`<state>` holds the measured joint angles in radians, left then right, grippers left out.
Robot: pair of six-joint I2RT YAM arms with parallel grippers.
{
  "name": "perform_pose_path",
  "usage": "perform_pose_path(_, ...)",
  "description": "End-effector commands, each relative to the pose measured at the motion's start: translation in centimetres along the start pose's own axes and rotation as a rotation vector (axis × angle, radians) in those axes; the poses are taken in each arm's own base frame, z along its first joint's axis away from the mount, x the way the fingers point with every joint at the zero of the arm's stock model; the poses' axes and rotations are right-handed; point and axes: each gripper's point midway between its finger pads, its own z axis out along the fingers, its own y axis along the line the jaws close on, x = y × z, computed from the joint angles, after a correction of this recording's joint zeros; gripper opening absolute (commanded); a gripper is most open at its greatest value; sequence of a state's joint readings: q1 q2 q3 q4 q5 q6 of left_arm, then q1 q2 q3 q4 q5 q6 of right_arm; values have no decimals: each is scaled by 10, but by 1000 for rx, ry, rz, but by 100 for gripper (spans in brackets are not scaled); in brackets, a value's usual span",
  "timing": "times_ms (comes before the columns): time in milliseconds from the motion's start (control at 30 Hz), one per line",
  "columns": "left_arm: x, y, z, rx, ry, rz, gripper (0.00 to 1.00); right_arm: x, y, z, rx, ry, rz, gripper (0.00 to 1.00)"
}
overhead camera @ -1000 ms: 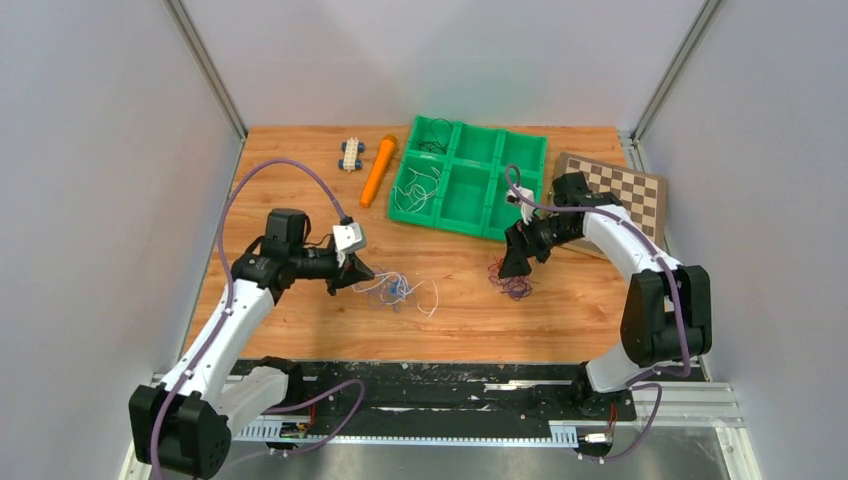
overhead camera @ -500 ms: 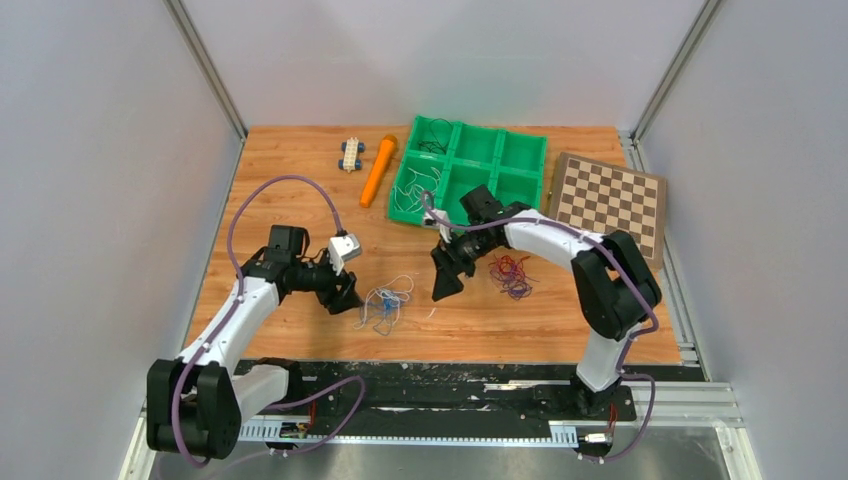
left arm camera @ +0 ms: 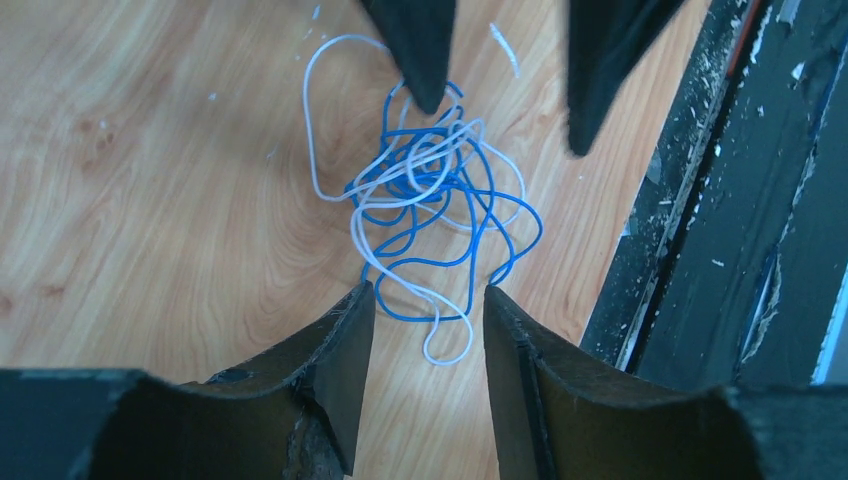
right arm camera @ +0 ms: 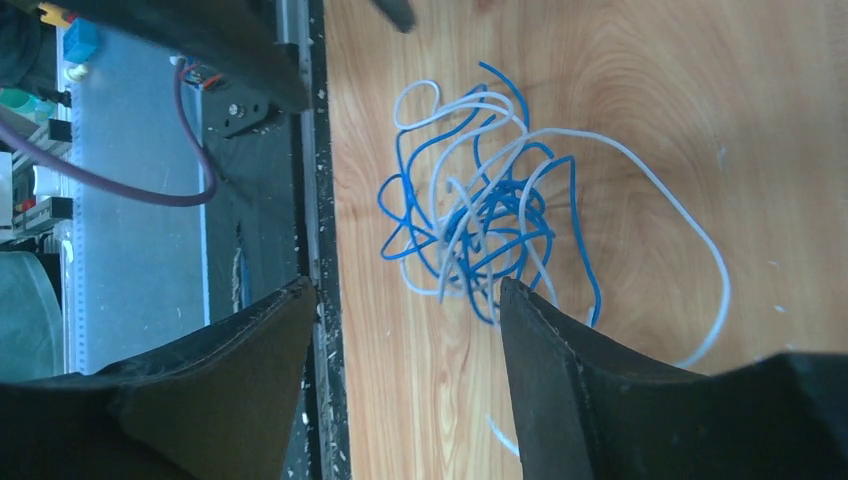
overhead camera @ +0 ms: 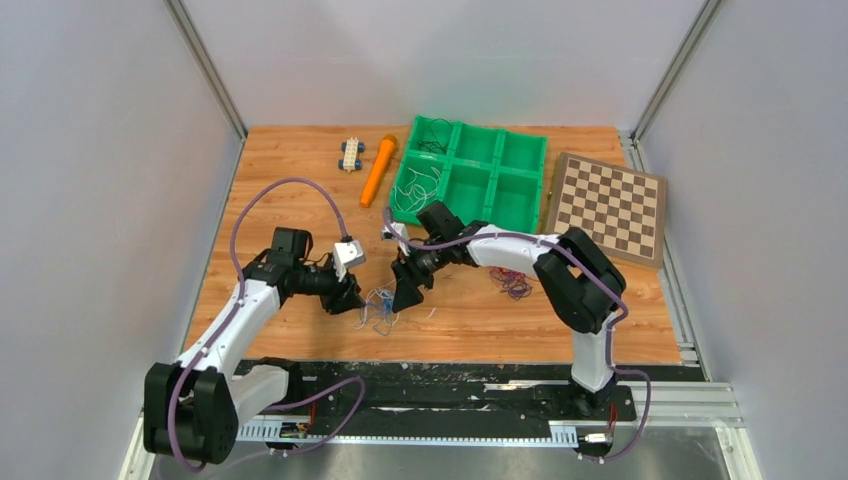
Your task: Untangle the cables
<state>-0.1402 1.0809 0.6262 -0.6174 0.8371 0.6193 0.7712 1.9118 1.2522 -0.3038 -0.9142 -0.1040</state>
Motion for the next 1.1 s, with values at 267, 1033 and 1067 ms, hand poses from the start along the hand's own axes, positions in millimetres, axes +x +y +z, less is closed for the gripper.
perform_pose_path(267,8,-28,6,41,3,325,46,-12,-8,33,-61,-27,9,1)
perform_pose_path(1033,2,-15,15,-34,-12,470,44,-32,14,0,-142,-131,52,0)
perform_pose_path(1067,3,-15,15,-31,-8,474,47,-32,15,0,-144,-131,53,0)
